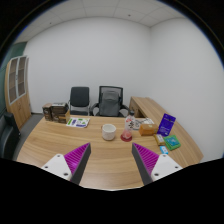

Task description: Pour water

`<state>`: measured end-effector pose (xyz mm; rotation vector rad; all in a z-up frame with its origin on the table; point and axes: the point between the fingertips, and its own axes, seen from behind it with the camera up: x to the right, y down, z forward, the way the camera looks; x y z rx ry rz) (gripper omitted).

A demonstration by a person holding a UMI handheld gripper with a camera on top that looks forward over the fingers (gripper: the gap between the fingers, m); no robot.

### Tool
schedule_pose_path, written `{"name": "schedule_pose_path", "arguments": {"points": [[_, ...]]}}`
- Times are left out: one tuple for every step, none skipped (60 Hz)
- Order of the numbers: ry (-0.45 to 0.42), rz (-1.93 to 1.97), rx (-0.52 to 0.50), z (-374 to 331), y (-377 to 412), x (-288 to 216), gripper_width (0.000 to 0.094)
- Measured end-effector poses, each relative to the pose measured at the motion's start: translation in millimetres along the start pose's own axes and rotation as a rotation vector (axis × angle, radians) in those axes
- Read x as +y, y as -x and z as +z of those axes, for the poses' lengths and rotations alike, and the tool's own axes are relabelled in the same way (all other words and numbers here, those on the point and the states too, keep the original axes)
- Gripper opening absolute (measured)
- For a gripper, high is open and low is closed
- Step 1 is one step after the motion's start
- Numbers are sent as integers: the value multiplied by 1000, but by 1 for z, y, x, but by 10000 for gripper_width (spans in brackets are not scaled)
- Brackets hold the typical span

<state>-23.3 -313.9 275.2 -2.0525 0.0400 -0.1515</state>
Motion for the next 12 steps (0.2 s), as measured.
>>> {"name": "schedule_pose_path", "arguments": {"points": [[-1, 1, 2, 0, -1, -1, 858], [-4, 0, 5, -1, -2, -2, 860], [-7, -2, 10, -1, -3, -4, 860], [-9, -3, 15, -1, -4, -5, 858], [-9, -2, 17, -2, -5, -5, 857], [-7, -2, 16, -2, -5, -5, 858], [-6, -2, 14, -2, -4, -5, 858], [-7, -5, 13, -2, -4, -6, 858], [-14, -11, 17, -2, -5, -8, 859], [-20, -19, 25, -2, -7, -10, 859], [-24, -27, 31, -3, -7, -11, 858], [-24, -32, 36, 0, -7, -11, 858]]}}
